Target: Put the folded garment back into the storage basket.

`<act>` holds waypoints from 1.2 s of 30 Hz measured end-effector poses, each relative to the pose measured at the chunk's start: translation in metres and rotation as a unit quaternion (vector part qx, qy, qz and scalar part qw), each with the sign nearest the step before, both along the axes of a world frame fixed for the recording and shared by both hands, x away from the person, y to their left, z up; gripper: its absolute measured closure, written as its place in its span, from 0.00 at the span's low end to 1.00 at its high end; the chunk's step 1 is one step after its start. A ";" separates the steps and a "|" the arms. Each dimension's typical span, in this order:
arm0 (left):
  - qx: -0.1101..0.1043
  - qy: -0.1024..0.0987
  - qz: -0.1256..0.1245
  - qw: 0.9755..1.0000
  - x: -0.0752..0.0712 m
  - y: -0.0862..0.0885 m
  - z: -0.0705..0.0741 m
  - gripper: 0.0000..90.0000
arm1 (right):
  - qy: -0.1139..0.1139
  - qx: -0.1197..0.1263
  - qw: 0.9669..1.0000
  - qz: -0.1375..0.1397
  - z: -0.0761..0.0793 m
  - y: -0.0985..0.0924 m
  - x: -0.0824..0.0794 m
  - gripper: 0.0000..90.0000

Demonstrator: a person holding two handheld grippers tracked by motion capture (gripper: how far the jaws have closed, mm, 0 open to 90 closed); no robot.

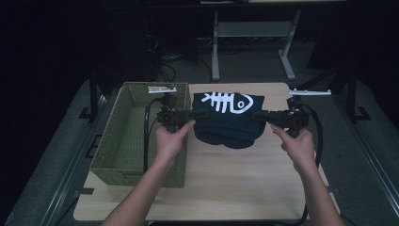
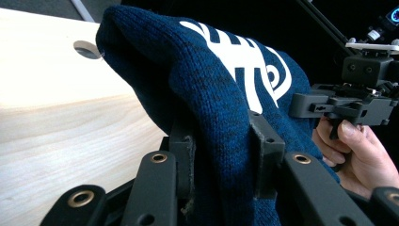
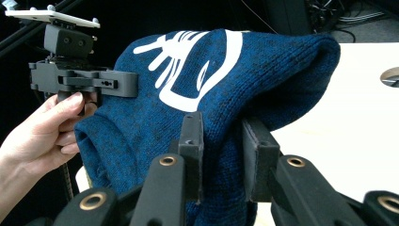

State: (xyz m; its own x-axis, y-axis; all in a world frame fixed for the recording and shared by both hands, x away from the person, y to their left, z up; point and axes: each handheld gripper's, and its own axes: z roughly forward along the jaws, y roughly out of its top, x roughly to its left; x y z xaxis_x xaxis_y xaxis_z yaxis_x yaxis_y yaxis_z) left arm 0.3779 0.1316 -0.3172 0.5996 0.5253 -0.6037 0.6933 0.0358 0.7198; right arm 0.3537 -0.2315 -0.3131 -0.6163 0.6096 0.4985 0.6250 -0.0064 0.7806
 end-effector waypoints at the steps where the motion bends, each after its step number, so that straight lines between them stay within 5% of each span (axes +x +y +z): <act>1: 0.000 0.001 0.001 1.000 0.000 0.002 0.001 0.75 | 0.001 0.001 1.000 0.000 0.000 0.002 0.001 0.80; 36: -0.016 0.010 0.039 0.999 -0.004 0.071 0.003 0.74 | 0.006 0.007 0.999 0.048 0.006 0.068 0.026 0.80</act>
State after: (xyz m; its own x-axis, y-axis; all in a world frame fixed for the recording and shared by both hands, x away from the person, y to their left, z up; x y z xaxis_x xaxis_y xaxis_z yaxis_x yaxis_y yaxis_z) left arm 0.3740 0.2023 -0.3144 0.5448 0.5510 -0.6321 0.7016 0.1134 0.7035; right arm 0.3792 -0.1638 -0.3068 -0.6660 0.5399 0.5147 0.6325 0.0429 0.7734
